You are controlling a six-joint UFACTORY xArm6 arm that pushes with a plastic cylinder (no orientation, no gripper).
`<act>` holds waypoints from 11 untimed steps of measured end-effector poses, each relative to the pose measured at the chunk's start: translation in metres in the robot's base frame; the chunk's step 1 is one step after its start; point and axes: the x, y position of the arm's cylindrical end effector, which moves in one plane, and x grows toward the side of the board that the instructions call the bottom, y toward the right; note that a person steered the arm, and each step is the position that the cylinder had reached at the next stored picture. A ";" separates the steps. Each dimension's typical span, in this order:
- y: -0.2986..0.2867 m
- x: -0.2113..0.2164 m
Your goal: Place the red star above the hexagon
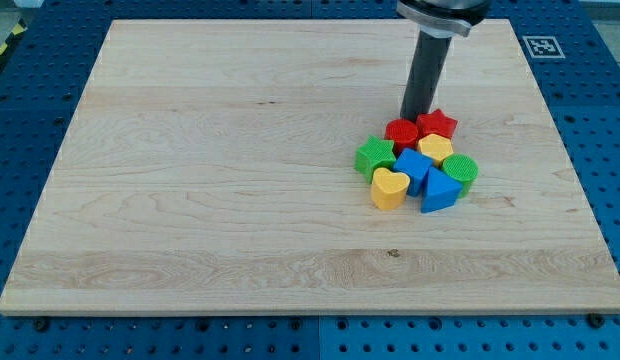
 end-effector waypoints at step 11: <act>0.033 0.008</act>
